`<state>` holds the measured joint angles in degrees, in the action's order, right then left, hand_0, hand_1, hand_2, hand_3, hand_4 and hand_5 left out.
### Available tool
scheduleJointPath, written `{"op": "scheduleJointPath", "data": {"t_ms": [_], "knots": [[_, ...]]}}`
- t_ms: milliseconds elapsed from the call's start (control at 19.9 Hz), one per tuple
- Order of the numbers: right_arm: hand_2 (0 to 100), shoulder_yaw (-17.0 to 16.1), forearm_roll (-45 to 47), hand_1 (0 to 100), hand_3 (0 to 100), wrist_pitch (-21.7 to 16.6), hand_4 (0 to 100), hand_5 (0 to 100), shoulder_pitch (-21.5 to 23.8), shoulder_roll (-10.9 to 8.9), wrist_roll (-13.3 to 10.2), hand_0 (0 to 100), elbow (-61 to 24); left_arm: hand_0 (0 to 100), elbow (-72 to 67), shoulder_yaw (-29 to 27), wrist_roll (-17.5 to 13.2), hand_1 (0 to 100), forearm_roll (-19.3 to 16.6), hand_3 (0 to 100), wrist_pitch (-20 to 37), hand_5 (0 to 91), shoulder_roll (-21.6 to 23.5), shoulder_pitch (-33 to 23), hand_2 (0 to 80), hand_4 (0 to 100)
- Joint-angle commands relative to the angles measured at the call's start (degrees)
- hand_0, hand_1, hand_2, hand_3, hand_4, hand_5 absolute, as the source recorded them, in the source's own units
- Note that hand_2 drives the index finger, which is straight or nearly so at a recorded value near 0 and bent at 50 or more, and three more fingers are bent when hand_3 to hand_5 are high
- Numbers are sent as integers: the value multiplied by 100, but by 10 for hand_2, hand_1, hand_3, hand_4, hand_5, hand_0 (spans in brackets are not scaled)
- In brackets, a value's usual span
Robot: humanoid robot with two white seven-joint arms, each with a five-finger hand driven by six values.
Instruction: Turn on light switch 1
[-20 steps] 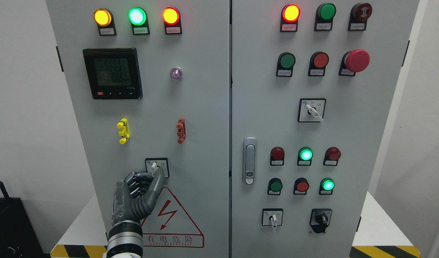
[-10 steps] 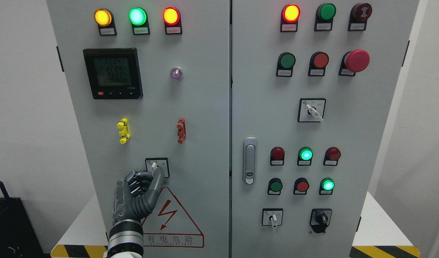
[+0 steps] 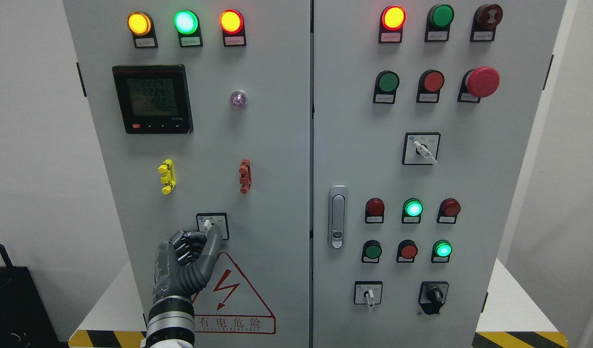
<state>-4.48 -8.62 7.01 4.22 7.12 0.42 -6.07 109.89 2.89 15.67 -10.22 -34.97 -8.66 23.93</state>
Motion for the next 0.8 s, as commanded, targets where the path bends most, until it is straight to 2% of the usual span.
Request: {"op": "scheduleJointPath", "data": {"t_ms": [0, 501, 602, 752], "knots": [[0, 0, 0, 0, 0, 2, 0, 0, 0, 0, 19, 303, 0, 608, -2, 18, -29, 575, 12, 810, -1, 724, -4, -2, 598, 848], [0, 0, 0, 0, 0, 2, 0, 0, 0, 0, 19, 303, 0, 685, -2, 10, -29, 466, 20, 807, 8, 723, -4, -2, 596, 848], [0, 0, 0, 0, 0, 2, 0, 0, 0, 0, 19, 303, 0, 662, -2, 18, -29, 444, 20, 807, 8, 721, -4, -2, 596, 848], [0, 0, 0, 0, 0, 2, 0, 0, 0, 0, 19, 303, 0, 561, -2, 18, -29, 396, 20, 807, 8, 721, -4, -2, 596, 848]]}}
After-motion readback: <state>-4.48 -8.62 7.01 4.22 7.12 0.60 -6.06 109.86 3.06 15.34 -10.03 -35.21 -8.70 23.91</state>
